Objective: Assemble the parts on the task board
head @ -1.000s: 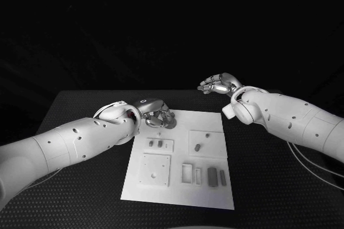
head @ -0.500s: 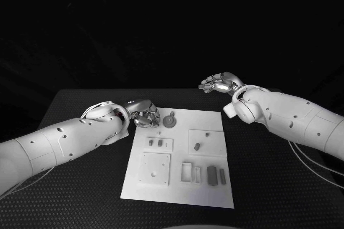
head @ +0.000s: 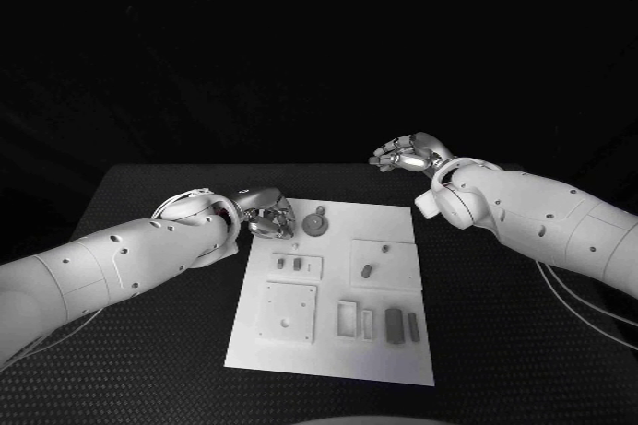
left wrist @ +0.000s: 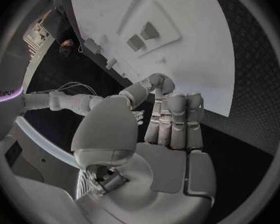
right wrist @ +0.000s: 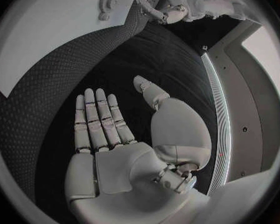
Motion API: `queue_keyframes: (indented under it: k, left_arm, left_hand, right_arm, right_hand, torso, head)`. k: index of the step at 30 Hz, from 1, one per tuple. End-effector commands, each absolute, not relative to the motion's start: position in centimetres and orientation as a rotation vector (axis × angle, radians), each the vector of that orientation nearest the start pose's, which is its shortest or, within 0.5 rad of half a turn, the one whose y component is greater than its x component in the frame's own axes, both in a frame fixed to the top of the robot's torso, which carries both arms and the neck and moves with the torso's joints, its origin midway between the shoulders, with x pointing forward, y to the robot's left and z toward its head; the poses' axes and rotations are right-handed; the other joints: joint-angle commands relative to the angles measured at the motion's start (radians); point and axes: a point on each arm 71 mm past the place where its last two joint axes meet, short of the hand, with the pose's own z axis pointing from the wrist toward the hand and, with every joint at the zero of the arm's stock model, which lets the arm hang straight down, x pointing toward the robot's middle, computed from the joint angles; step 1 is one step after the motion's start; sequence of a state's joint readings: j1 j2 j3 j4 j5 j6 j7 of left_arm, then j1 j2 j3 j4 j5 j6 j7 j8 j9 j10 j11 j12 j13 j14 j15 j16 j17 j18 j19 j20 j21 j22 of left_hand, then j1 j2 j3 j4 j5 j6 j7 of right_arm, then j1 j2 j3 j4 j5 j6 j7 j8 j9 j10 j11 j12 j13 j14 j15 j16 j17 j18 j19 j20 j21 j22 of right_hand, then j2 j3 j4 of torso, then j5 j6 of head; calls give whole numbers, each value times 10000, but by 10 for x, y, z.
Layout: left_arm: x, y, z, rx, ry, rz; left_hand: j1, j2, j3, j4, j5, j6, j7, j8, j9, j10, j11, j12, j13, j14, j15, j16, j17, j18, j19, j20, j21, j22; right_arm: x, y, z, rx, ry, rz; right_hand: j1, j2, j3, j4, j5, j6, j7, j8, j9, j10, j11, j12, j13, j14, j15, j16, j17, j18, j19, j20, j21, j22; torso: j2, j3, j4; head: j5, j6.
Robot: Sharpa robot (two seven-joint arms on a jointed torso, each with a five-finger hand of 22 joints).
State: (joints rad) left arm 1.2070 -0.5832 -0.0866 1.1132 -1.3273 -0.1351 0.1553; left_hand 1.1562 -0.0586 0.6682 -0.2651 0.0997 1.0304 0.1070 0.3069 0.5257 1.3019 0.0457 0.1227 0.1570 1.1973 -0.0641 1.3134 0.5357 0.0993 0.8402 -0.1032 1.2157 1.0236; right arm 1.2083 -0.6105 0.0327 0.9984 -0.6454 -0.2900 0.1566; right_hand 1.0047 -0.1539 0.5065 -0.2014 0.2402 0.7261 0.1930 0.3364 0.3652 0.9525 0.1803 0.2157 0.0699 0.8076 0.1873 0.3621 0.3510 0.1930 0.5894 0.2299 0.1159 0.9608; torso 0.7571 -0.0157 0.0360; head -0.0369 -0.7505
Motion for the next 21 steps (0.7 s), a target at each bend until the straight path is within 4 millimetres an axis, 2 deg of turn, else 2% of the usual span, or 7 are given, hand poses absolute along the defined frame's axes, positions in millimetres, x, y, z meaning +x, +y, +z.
queue_keyframes:
  k: [1, 10, 21]
  left_arm:
    - [538, 169, -229, 2498, 18574, -7811]
    - [534, 163, -240, 2594, 18793, -7890]
    - [534, 165, -242, 2606, 18906, -7761]
  left_hand:
    - [19, 118, 41, -20, 51, 80, -20, 32, 9, 80, 23, -30, 18, 89, -9, -13, -15, 225, 53, -570, 8, -16]
    - [16, 130, 40, -25, 45, 74, -17, 28, 9, 88, 22, -40, 16, 91, -10, -22, -24, 224, 57, -570, 6, -21]
    - [19, 140, 43, -36, 48, 65, -14, 23, 8, 92, 21, -54, 13, 96, -10, -28, -33, 225, 62, -572, 5, -28]
  right_arm:
    - [580, -245, -186, 6501, 15552, 9791]
    - [580, -244, -186, 6493, 15555, 9807]
    - [580, -244, -186, 6495, 15556, 9802]
  right_hand:
    - [1, 41, -61, -5, 63, -85, 247, 67, -14, 17, 4, -48, -12, -97, 4, 65, -14, -53, -39, 26, -47, 15]
    - [3, 42, -61, -5, 63, -85, 248, 68, -16, 18, 5, -49, -12, -97, 4, 68, -18, -53, -37, 26, -52, 20]
    - [3, 44, -60, -4, 63, -87, 249, 69, -19, 19, 6, -51, -12, -99, 5, 71, -22, -53, -36, 27, -59, 26]
  torso:
    - [2, 9, -9]
    - [5, 4, -10]
    - [-1, 10, 0]
  head:
    - [3, -13]
    - [-8, -39]
    - [-24, -64]
